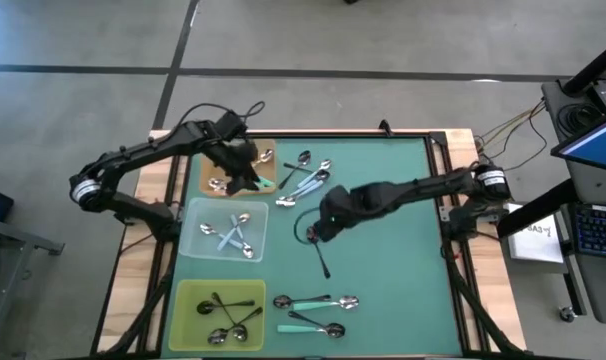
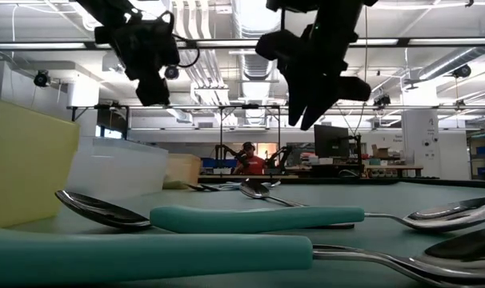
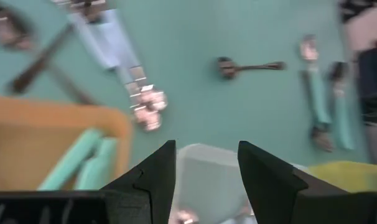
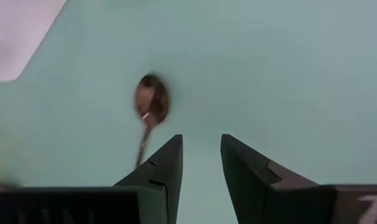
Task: Sort silverware by color (type)
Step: Put the black spoon into the yellow bin
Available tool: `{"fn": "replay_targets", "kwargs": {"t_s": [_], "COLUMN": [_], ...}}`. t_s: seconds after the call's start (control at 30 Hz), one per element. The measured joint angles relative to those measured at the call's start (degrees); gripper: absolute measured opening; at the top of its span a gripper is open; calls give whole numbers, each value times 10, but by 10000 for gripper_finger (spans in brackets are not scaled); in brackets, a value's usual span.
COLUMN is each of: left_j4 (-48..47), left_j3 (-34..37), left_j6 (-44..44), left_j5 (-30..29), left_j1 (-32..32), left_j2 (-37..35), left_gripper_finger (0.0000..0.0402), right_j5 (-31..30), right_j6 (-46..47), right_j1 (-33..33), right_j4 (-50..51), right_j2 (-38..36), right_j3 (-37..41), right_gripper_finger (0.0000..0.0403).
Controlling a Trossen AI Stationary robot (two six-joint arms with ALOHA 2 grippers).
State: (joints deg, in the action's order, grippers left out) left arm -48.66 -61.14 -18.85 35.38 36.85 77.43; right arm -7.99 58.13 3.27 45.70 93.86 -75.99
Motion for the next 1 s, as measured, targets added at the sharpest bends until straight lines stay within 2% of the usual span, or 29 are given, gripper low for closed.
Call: {"fn": "replay_targets", "kwargs": {"t_s": [0.2, 0.5, 1.0], "left_j4": [1, 2, 2], "left_j3": [0, 0, 0], "left_j6": [18, 24, 65], "left_j5": [58, 61, 55], "left_j1": [-65, -162, -176], "left_j2": [-1, -8, -98], "left_gripper_finger": [155, 155, 155], "right_j5": [1, 31, 33], "right_j6": [62, 82, 40], "right_j1": [56, 81, 77], "right_j4": [-56, -71, -63], "right_j2": [10, 113, 226], "right_j3": [16, -12, -94], "right_gripper_finger": [105, 103, 86]}}
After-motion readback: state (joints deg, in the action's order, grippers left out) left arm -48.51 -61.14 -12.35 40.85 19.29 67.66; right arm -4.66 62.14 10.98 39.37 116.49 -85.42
